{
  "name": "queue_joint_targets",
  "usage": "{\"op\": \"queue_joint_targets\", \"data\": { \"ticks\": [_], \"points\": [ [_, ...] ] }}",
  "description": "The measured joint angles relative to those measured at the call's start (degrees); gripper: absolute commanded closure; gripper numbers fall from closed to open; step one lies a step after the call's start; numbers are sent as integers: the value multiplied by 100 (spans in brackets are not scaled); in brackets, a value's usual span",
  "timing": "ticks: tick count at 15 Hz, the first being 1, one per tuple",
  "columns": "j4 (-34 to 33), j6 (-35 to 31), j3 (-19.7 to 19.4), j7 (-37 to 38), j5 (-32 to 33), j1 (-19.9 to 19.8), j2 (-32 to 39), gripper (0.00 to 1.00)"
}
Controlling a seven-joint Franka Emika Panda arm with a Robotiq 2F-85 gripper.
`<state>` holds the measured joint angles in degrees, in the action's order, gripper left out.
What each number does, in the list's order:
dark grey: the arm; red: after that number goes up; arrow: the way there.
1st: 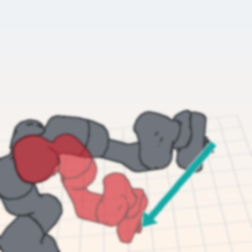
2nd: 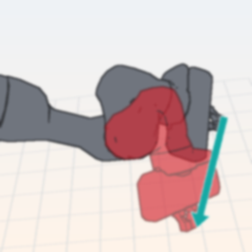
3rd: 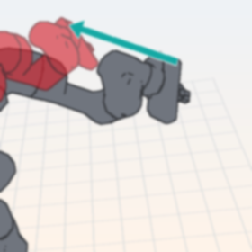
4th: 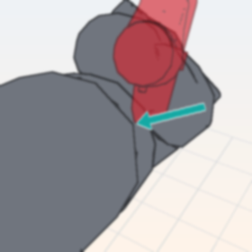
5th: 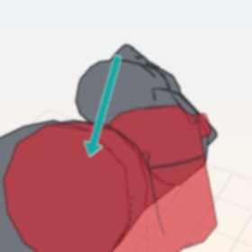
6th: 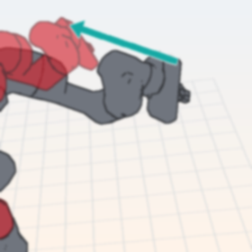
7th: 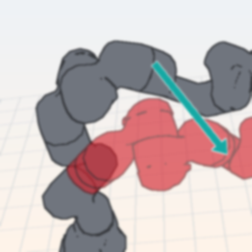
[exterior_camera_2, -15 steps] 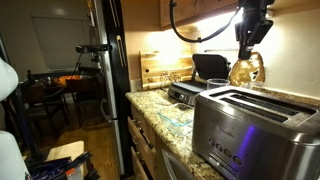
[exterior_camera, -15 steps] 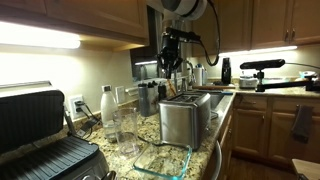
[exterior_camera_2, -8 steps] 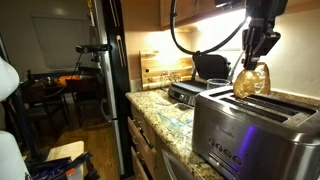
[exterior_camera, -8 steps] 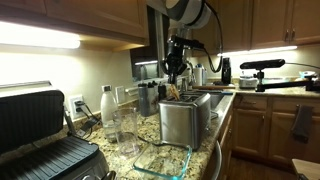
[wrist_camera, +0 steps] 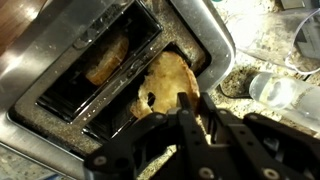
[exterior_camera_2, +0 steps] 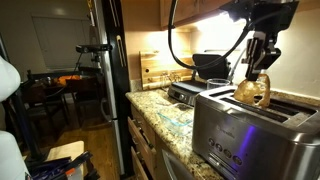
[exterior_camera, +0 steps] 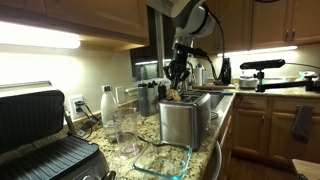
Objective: Put the slices of bread in the toaster
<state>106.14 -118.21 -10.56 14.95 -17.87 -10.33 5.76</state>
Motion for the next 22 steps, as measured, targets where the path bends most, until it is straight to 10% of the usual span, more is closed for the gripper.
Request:
{"op": "queue_joint_targets", "data": {
  "ticks": [1,11,12,15,22],
  "points": [
    [48,-42,-4,0,-54,-17,-13,60],
    [345,-120,4,-158,-122,-15,-242,3],
    [369,-101,45,-269,-107,-5,-295,20],
    [506,-48,149,-420,-48,70,-499,3],
    [580,-47,159,-494,-39,74,-558,3]
  ]
}}
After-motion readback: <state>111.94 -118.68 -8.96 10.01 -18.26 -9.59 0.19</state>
